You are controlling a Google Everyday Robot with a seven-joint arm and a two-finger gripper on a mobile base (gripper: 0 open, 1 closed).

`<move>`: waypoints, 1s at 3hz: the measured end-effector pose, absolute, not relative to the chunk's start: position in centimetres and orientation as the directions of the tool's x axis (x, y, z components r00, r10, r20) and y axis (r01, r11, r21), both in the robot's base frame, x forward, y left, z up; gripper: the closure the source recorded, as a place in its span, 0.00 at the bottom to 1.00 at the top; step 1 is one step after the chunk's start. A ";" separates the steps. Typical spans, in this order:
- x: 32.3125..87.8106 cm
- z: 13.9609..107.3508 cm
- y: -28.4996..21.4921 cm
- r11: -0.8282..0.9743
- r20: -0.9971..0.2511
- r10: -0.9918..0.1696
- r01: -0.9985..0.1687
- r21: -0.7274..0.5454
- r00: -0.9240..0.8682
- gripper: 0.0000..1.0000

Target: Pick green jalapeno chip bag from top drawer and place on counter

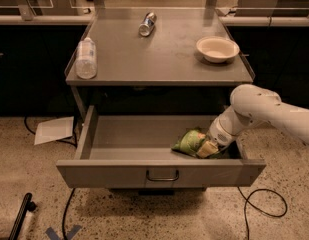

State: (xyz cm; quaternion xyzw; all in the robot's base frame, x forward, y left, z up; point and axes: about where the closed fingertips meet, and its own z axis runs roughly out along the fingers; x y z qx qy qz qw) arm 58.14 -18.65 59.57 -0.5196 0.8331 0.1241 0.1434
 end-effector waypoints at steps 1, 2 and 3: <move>58.1 60.0 -18.6 0.429 -0.368 -0.830 -0.901 0.058 -0.419 1.00; 58.1 60.3 -18.6 0.429 -0.368 -0.830 -0.902 0.057 -0.418 1.00; 60.1 67.9 -16.4 0.359 -0.428 -0.851 -0.932 -0.055 -0.303 1.00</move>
Offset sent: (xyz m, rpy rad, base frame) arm 0.0310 0.0338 0.1444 0.0871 -0.1778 0.1249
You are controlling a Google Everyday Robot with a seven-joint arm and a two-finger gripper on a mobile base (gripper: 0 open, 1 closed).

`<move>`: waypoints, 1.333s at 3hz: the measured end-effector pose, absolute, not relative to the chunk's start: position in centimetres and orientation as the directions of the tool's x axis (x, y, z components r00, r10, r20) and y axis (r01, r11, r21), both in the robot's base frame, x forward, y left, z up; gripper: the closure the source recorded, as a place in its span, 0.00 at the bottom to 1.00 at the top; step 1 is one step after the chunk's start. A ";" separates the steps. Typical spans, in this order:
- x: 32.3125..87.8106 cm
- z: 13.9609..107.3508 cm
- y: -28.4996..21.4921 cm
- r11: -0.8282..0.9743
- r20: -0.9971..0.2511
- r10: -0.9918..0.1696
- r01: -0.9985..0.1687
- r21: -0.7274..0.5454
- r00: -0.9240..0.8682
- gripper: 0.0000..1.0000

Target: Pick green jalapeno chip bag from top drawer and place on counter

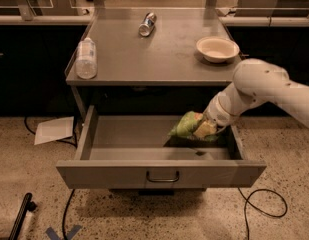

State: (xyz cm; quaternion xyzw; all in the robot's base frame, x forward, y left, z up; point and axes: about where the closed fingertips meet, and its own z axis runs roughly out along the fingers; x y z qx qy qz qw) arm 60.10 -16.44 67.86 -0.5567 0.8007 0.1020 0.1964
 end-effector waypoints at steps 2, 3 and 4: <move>64.0 83.3 -11.3 0.216 -0.565 -0.824 -0.942 -0.257 -0.035 1.00; 64.0 87.6 -10.1 0.188 -0.594 -0.804 -0.931 -0.314 0.037 1.00; 64.8 90.1 -8.8 0.185 -0.598 -0.799 -0.918 -0.351 0.068 1.00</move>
Offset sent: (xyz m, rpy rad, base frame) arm 0.0495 0.0704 0.2378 0.1962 -0.3803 0.2555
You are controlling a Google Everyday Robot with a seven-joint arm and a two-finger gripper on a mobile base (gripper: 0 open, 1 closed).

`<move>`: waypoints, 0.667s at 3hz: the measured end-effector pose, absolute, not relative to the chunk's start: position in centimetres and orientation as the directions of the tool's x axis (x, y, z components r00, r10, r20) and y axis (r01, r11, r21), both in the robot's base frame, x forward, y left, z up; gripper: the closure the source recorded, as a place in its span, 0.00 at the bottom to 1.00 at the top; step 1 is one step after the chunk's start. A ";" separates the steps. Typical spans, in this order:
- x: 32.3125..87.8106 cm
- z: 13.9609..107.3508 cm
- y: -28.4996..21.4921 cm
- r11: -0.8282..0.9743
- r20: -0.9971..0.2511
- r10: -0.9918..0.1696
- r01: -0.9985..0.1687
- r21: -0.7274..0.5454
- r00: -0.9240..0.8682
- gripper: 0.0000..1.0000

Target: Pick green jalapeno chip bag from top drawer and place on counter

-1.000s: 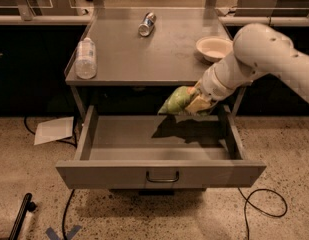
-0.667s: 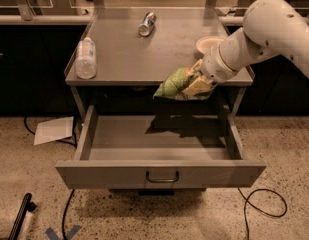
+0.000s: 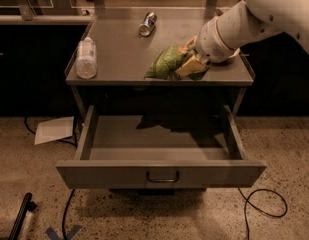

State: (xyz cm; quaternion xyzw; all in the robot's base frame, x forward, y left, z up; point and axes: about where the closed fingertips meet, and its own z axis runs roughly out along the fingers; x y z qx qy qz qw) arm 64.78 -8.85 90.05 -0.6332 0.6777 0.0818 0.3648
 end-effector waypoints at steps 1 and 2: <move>67.6 89.4 -7.7 0.261 -0.593 -0.805 -0.898 -0.355 0.001 1.00; 70.9 87.1 -6.1 0.343 -0.581 -0.807 -0.885 -0.314 -0.106 1.00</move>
Offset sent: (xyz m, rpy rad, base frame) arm 0.1009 0.0477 -0.0552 -0.0386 0.1049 -0.2985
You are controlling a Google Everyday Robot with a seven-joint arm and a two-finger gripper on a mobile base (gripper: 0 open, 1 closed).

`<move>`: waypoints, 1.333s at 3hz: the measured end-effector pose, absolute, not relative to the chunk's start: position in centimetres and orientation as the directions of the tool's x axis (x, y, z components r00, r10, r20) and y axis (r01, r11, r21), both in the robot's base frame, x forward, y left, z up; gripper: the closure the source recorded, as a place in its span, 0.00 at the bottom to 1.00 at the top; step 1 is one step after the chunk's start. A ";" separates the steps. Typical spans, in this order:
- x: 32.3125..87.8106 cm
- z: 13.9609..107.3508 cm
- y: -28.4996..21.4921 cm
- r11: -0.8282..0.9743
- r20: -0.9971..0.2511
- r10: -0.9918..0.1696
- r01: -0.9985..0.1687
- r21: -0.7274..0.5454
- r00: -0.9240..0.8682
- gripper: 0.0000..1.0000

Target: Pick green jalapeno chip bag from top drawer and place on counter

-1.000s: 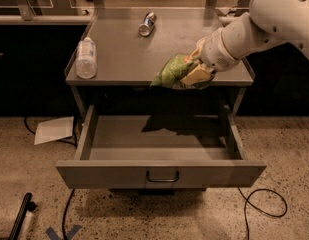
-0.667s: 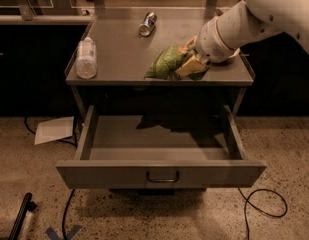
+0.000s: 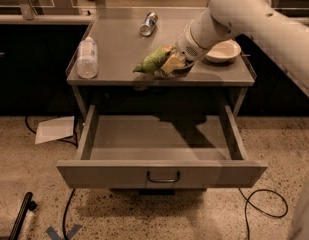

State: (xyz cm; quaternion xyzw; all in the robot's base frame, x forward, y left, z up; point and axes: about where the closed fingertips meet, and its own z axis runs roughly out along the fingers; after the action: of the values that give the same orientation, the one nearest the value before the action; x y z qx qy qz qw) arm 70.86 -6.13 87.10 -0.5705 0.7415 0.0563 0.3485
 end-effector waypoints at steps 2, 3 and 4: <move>73.5 84.3 -5.5 0.417 -0.538 -0.815 -0.862 -0.287 -0.214 1.00; 73.5 84.3 -5.5 0.417 -0.538 -0.815 -0.863 -0.287 -0.215 0.81; 73.1 84.0 -5.4 0.415 -0.539 -0.813 -0.869 -0.270 -0.220 0.58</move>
Offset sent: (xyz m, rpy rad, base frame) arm 0.0586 0.0056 -0.0498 -0.0931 0.0842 -0.2133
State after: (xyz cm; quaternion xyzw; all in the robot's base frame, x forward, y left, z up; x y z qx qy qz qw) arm 73.12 -5.43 83.95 -0.5392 0.7799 0.0446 0.3148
